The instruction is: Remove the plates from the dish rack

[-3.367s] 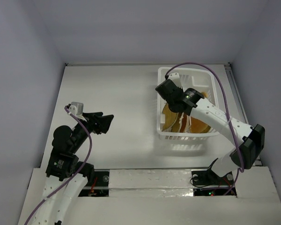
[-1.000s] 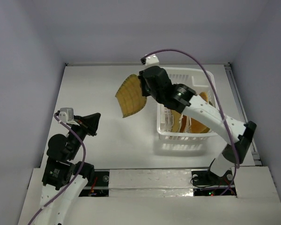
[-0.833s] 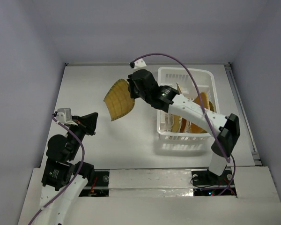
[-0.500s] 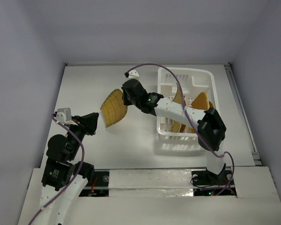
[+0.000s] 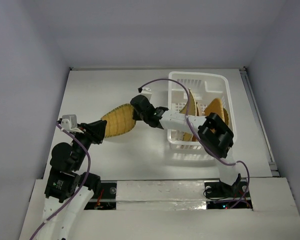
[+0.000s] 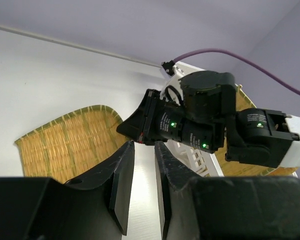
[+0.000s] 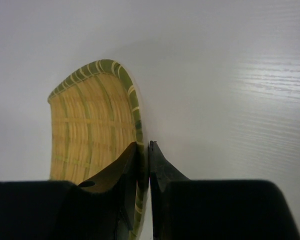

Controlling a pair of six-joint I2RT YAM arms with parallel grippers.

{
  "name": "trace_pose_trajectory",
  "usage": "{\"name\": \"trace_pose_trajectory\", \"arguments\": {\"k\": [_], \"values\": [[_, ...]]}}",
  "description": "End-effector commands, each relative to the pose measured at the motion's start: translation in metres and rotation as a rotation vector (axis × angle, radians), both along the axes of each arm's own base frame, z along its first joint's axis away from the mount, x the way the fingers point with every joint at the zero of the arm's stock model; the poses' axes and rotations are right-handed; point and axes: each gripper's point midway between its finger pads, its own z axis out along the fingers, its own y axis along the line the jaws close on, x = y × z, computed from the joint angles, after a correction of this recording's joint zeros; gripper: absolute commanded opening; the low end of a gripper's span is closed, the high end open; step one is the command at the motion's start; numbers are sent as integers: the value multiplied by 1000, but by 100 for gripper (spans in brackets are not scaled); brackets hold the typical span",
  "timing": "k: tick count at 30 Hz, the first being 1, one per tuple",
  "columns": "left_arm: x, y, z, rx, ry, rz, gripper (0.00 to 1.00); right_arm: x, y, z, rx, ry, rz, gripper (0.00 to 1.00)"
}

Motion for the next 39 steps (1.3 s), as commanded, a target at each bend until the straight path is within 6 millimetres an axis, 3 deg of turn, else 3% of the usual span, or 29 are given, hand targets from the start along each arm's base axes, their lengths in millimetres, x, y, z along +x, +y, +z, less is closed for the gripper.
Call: {"name": "trace_pose_trajectory", "arguments": {"k": [1,2,5,12,16,17,19,20,21,22,23,24,25,26,27,30,31,35,37,38,39], "values": [[-1,-4,18,-19,-50,-24,21,12,2,-5,44,-15,-60,9],[-1,-5,18,-19,-49,-27,21,14,5,-2,45,-17,-59,17],[-1,-5,18,-18,-49,-27,21,15,5,-14,5,1,-55,29],[-2,-6,18,-19,-50,-33,22,21,2,-14,-33,-1,-49,35],[-2,-6,19,-19,-53,-35,22,18,-2,17,-49,-44,-3,46],[-2,-6,18,-18,-52,-33,23,16,-4,41,-29,-71,4,52],[-2,-6,19,-18,-55,-35,25,11,-10,65,-40,-101,32,53],[-2,-6,19,-18,-55,-36,25,6,-17,98,-11,-138,36,53],[-2,-7,19,-19,-57,-38,27,3,-24,114,-11,-158,40,53],[-2,-7,19,-18,-59,-39,28,-3,-36,124,-49,-172,49,51],[-3,-8,19,-14,-60,-45,29,-8,-48,136,-68,-184,42,35],[-3,-8,18,-15,-58,-49,32,-16,-69,168,-60,-222,15,25],[-3,-9,19,-14,-60,-50,33,-17,-98,173,-135,-230,-43,14],[-3,-10,19,-15,-63,-58,33,-24,-113,181,-155,-239,-63,0],[-4,-10,20,-14,-66,-61,34,-28,-145,199,-155,-260,-123,0],[-6,-10,21,-17,-75,-65,35,-50,-191,198,-236,-235,-164,0],[-6,-10,22,-18,-78,-64,36,-63,-218,196,-268,-210,-208,0],[-9,-11,23,-21,-85,-73,37,-99,-261,195,-249,-170,-255,0],[-9,-11,24,-22,-88,-74,38,-112,-271,192,-226,-154,-256,10],[-9,-12,24,-22,-88,-76,38,-119,-277,191,-197,-148,-263,25],[-10,-14,23,-21,-87,-87,38,-122,-277,188,-190,-137,-259,30]]}}
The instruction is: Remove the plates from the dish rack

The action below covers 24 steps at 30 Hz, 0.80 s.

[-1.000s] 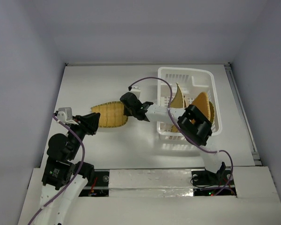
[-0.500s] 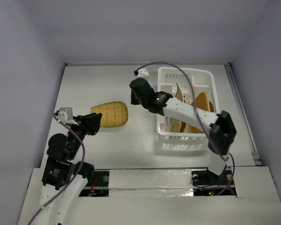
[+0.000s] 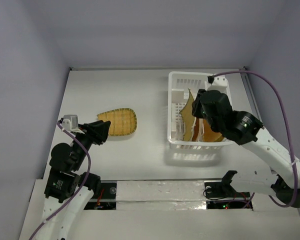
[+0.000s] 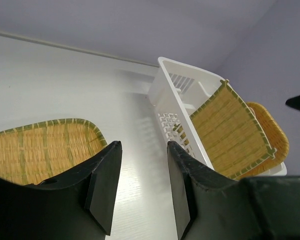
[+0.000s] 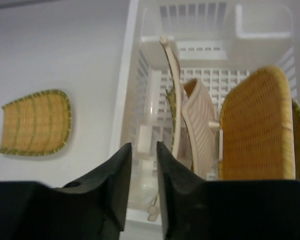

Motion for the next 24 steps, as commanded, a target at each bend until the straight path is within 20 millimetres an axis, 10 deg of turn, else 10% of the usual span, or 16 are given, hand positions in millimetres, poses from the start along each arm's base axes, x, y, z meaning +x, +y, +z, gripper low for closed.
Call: {"name": "trace_pose_trajectory", "arguments": {"k": [1,24], "values": [[-5,-4,19,-18,-71,-29,39,-20,-14,-35,-37,116,-16,35],[-12,-5,25,-28,-100,-44,41,-3,-11,-102,-160,241,-163,38]]}}
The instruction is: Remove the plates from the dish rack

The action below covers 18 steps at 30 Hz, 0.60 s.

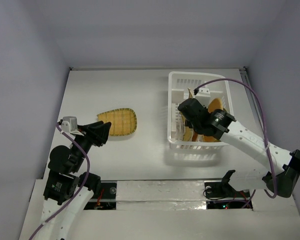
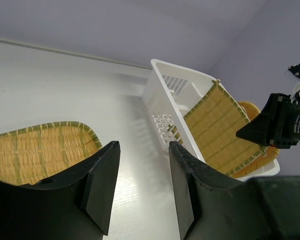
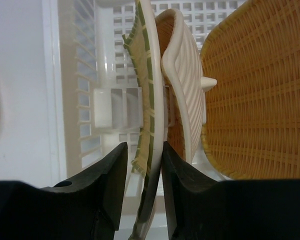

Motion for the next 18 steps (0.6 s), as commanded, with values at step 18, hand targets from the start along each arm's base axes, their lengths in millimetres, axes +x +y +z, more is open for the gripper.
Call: {"name": "trace_pose_trajectory", "arguments": {"k": [18], "values": [[-8,0,21,-25,-84,-16,41,16,-23,24,-159,-67,-122,2]]}}
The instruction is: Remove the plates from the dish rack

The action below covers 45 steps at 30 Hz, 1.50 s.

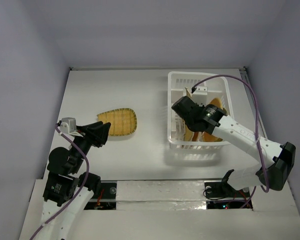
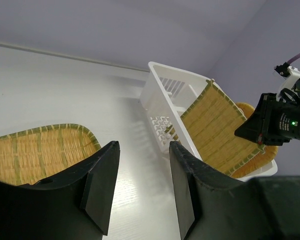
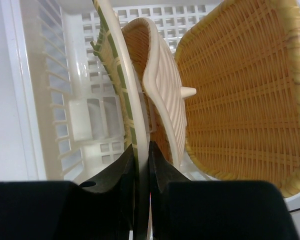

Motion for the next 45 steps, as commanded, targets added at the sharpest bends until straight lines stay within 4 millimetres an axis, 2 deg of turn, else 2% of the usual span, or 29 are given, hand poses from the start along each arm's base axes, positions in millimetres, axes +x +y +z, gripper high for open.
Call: {"name": "trace_pose_trajectory", "arguments": {"k": [1,14,15,23,35,37,41,43,45], "values": [[-5,-2,19,-21,-71,-16,42,7,-13,32,-43,-91,-34,0],[-5,-2,19,-21,-71,-16,42,14,-21,65,-73,-167,-57,0],[-5,-2,19,-22,-69,-17,42,15,-20,77,-49,-191,-62,0],[-4,-2,19,-22,-69,-17,42,13,-30,124,40,-307,-101,0],[-3,-2,17,-21,-63,-15,42,-9,-50,218,297,-549,-55,0],[-3,-2,17,-20,-60,-14,42,-11,-46,229,350,-581,-15,0],[-2,-2,16,-19,-57,-14,42,-11,-12,253,496,-643,148,0],[-2,-2,16,-21,-56,-14,42,-5,3,251,511,-636,179,0],[-1,-2,15,-20,-53,-12,42,4,30,255,577,-647,235,0]]}}
